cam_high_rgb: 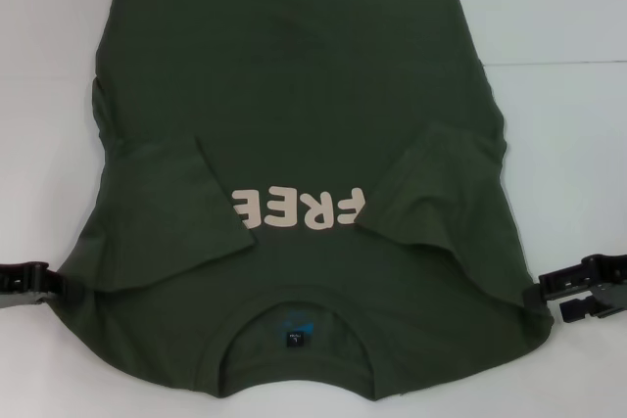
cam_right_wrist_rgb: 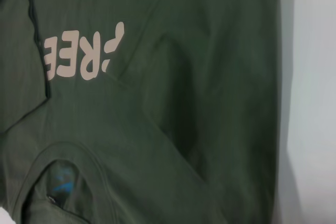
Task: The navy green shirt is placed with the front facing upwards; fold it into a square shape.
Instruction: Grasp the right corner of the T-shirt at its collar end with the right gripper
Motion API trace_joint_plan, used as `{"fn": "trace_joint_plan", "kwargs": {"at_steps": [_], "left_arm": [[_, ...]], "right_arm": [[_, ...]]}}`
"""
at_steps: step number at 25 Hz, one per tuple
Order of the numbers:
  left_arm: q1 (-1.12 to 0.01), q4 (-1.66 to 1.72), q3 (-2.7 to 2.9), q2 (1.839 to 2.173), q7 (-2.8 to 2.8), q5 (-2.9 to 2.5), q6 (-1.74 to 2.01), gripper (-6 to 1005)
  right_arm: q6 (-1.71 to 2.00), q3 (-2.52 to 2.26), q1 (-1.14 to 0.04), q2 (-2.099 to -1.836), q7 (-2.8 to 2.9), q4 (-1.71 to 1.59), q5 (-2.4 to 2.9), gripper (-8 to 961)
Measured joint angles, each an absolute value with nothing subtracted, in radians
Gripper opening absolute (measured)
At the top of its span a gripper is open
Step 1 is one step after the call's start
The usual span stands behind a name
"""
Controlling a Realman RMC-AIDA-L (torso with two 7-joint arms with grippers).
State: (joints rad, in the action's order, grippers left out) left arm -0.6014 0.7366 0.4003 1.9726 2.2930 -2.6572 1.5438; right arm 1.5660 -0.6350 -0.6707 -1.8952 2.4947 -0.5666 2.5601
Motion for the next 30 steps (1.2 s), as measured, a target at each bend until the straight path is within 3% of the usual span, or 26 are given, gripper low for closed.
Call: {"fn": "trace_joint_plan", "kwargs": {"at_steps": [30], "left_arm": [[-0.598, 0.736, 0.4, 1.973, 2.289, -2.651, 1.543, 30]], "right_arm": [[1.537, -0.635, -0.682, -1.926, 2.484, -0.529, 2.557, 825]]}}
